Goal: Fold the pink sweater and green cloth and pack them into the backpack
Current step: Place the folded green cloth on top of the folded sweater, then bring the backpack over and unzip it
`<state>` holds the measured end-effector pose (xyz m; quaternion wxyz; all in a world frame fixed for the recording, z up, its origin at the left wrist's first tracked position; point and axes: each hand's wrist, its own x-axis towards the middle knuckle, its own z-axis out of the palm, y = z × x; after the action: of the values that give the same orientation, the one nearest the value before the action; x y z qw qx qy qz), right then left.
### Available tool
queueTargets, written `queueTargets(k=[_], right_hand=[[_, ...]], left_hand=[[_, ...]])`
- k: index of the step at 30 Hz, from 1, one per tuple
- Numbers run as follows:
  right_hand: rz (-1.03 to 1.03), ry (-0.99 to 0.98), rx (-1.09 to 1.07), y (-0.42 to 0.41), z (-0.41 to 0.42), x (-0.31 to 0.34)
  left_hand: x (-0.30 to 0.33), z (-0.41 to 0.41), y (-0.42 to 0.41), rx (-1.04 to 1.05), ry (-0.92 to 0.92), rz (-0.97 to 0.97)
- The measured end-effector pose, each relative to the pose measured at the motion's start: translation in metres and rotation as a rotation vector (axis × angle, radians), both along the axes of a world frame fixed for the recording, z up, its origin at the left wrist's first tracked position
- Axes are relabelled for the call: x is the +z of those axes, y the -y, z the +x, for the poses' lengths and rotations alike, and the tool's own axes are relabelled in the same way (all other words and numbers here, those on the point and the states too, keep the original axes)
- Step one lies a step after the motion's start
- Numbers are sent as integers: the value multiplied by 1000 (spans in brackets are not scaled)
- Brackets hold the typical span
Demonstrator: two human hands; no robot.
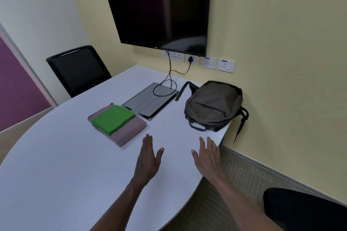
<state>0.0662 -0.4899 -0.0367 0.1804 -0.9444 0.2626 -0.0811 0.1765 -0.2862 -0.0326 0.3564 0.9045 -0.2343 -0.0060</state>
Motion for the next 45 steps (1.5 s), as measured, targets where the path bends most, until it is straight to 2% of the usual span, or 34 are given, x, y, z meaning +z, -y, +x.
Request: queueTargets(k=[10, 28, 32, 37, 41, 45], right_hand=[[-54, 17, -66, 13, 33, -1], [-113, -20, -125, 54, 83, -17], [-25, -6, -99, 77, 99, -17], [182, -27, -134, 117, 120, -33], [401, 2, -277, 154, 141, -50], [637, 107, -518, 194, 164, -67]], left_hand=[[-1, 57, 8, -39, -46, 15], [-8, 105, 24, -38, -97, 52], [-8, 121, 43, -18, -103, 52], [-18, 142, 83, -8, -155, 81], [-24, 158, 130, 3, -252, 85], [-31, 182, 186, 26, -382, 52]])
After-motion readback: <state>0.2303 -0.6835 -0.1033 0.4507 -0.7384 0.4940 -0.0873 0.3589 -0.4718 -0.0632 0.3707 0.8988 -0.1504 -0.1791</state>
